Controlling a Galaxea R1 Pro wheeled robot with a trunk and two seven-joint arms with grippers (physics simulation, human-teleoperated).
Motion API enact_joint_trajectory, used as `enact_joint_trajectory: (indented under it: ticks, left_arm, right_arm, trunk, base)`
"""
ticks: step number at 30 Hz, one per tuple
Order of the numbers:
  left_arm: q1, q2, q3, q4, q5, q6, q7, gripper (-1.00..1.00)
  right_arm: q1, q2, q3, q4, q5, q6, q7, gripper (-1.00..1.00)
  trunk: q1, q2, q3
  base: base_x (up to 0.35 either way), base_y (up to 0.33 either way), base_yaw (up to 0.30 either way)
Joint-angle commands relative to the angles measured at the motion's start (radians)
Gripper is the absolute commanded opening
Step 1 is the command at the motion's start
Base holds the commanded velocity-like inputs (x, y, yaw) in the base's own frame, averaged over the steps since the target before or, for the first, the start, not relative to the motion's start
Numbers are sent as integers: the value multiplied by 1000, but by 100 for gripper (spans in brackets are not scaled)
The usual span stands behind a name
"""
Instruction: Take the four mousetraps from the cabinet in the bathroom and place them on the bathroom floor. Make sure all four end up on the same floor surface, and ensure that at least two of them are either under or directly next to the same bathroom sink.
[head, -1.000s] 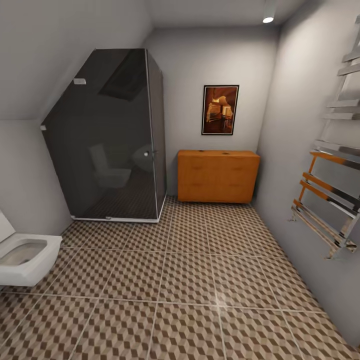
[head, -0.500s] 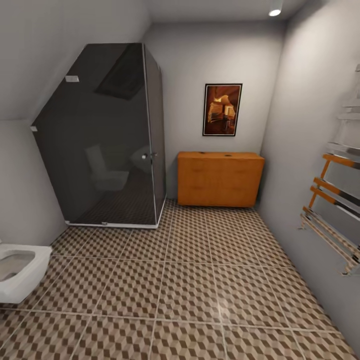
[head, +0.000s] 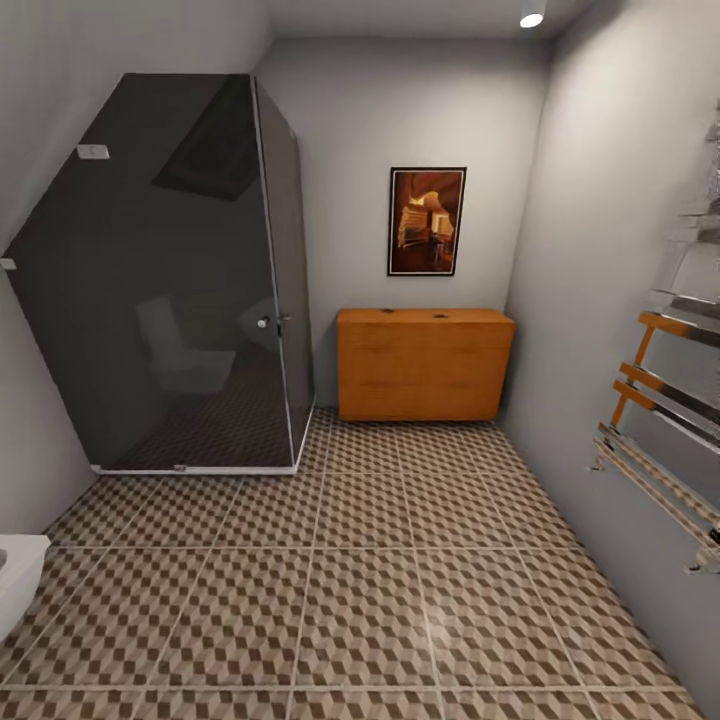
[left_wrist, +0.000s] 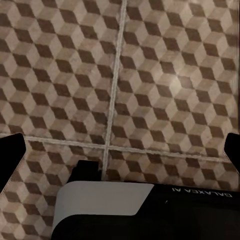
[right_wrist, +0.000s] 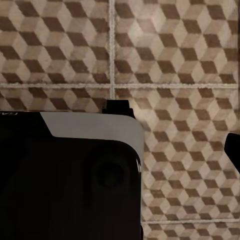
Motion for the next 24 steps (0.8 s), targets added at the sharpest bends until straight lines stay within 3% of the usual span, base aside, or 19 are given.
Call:
enact_joint_trajectory:
  ticks: [1, 15, 24]
  left_arm:
    - [-1, 0, -9, 1, 8, -3, 3, 100]
    - [0, 0, -9, 0, 8, -4, 3, 100]
    - [0, 0, -9, 0, 8, -4, 3, 100]
  right_arm:
    - [-1, 0, -8, 2, 10, 2, -2, 100]
    - [-1, 0, -8, 2, 10, 3, -2, 100]
    - [-1, 0, -8, 2, 10, 7, -2, 100]
  trunk:
    - [1, -1, 0]
    - [1, -1, 9]
    - [1, -1, 11]
  base:
    - [323, 0, -210]
    - [323, 0, -207]
    - [323, 0, -57]
